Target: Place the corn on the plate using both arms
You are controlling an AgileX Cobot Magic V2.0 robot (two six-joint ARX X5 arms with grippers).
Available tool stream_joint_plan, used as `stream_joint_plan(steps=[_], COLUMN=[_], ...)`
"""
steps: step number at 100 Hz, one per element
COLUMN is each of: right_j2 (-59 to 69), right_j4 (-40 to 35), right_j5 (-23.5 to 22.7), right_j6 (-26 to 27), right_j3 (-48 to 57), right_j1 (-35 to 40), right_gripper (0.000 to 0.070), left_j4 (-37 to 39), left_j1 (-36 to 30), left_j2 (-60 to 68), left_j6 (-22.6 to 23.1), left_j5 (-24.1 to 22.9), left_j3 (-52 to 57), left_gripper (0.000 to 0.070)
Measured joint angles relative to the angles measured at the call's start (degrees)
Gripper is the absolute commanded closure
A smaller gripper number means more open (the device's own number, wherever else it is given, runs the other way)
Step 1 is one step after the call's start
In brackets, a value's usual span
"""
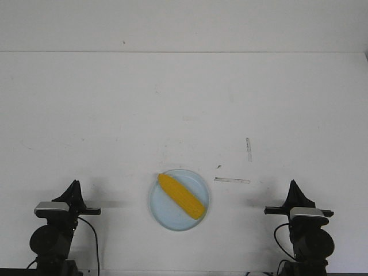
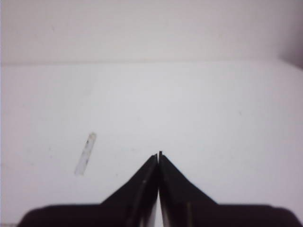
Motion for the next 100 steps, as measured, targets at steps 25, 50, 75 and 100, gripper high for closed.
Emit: stream_joint_plan(steps=[25,50,75,100], right_j2=[0.00,0.00,0.00,0.00], right_j4=[1.25,1.25,1.25,1.25], right_j5=[0.00,0.00,0.00,0.00], right_j6=[0.00,0.00,0.00,0.00], right_j3=[0.00,0.00,0.00,0.00], right_j1=[0.00,0.00,0.00,0.00], right_gripper=[0.0700,0.0700,0.0700,0.0700], left_j4=[0.02,0.02,0.02,0.02], left_j1=[0.00,0.00,0.00,0.00], left_j2=[0.00,0.00,0.00,0.00], left_j6=[0.00,0.00,0.00,0.00], left_j5=[0.00,0.00,0.00,0.00], left_j3=[0.00,0.00,0.00,0.00], left_gripper=[0.0700,0.0700,0.0700,0.0700])
